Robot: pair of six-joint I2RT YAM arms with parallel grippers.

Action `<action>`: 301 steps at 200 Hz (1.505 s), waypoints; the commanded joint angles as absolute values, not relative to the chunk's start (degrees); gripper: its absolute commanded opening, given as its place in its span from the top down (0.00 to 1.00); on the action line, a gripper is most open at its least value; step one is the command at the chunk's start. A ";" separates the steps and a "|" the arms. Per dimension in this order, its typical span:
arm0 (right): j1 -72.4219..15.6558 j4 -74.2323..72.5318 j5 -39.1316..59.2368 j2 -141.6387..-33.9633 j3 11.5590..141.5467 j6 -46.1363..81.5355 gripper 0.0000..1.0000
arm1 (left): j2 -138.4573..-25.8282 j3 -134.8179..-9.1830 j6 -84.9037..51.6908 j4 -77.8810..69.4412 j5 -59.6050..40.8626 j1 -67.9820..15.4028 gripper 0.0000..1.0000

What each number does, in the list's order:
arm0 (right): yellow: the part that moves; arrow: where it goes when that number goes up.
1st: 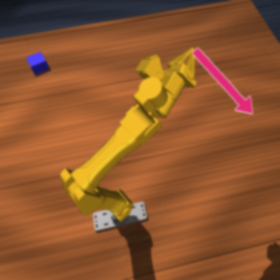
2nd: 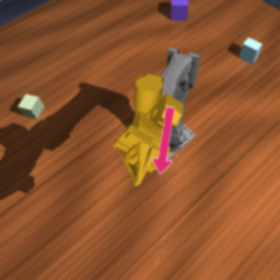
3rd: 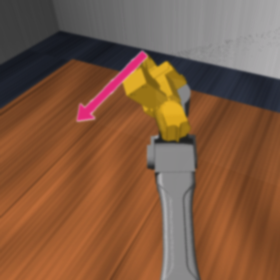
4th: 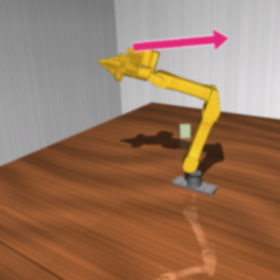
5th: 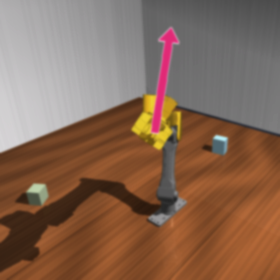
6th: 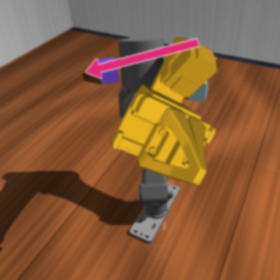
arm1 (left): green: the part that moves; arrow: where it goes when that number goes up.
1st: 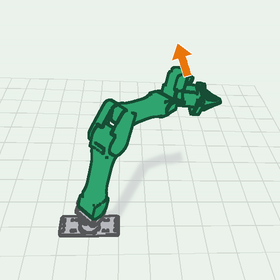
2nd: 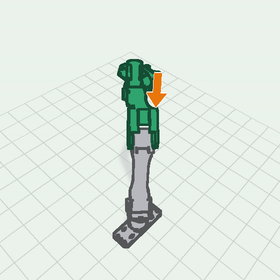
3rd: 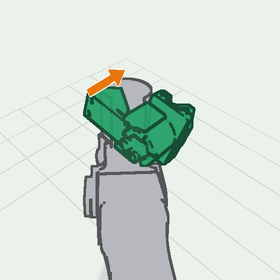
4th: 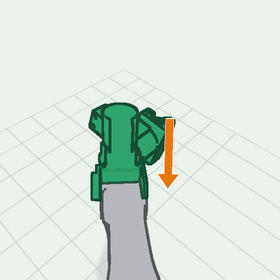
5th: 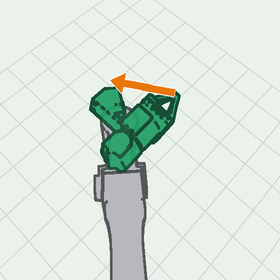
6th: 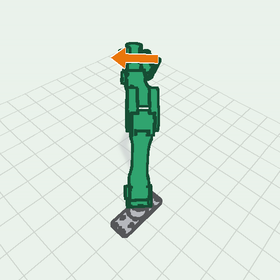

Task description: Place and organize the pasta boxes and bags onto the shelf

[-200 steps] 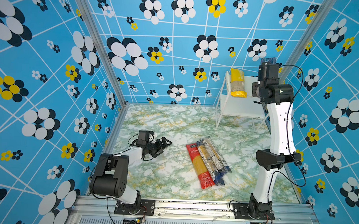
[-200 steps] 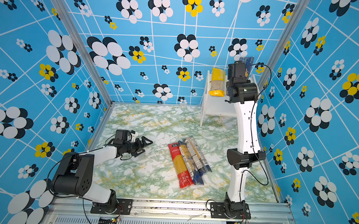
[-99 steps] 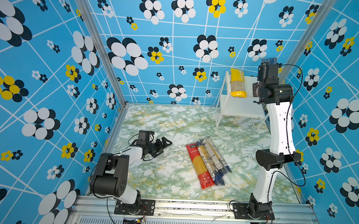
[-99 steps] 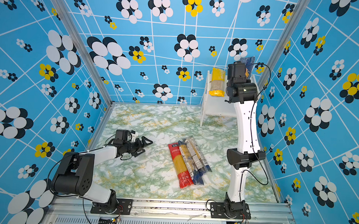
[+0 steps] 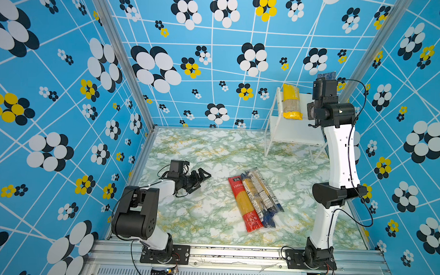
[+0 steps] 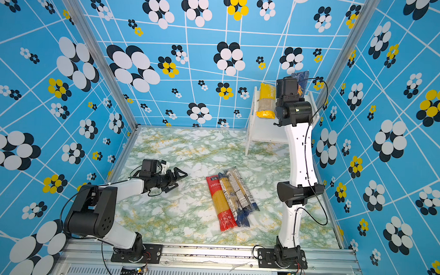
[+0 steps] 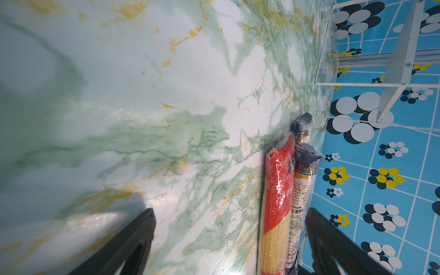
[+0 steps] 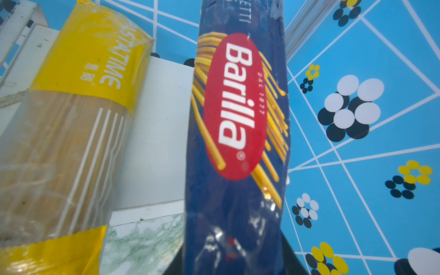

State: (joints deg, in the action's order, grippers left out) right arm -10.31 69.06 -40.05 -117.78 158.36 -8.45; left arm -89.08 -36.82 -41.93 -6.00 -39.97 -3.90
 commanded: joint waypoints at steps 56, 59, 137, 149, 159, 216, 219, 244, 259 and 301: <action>-11.94 63.43 -46.71 -116.72 158.48 -7.83 0.89 | -90.36 -37.80 -40.62 -7.14 -41.62 -2.92 0.01; -12.02 63.48 -46.73 -116.66 158.28 -7.73 0.89 | -90.35 -37.79 -40.66 -7.14 -41.64 -2.90 0.01; -13.05 65.87 -46.59 -115.33 155.31 -4.61 0.90 | -90.26 -37.60 -40.60 -7.46 -42.01 -2.55 0.01; -13.29 66.44 -46.71 -115.36 155.30 -4.28 0.90 | -90.27 -37.54 -40.63 -7.47 -42.01 -2.55 0.01; -13.45 67.13 -46.75 -115.38 155.22 -3.72 0.91 | -90.24 -37.56 -40.65 -7.55 -42.01 -2.56 0.01; -15.00 68.56 -44.21 -113.55 152.23 2.62 0.91 | -90.53 -37.55 -40.56 -7.70 -42.23 -2.37 0.01; -15.03 68.17 -44.03 -113.21 151.56 3.02 0.91 | -90.60 -37.58 -40.55 -7.71 -42.27 -2.42 0.01; -15.27 64.37 -42.32 -110.23 144.93 5.71 0.91 | -90.57 -37.50 -40.49 -7.76 -42.36 -2.29 0.01; -15.29 61.18 -41.51 -107.81 140.11 7.09 0.92 | -90.51 -37.36 -40.47 -7.82 -42.43 -2.28 0.01; -15.38 50.40 -39.60 -99.66 124.86 8.97 0.92 | -90.46 -37.26 -40.39 -7.74 -42.89 -1.76 0.01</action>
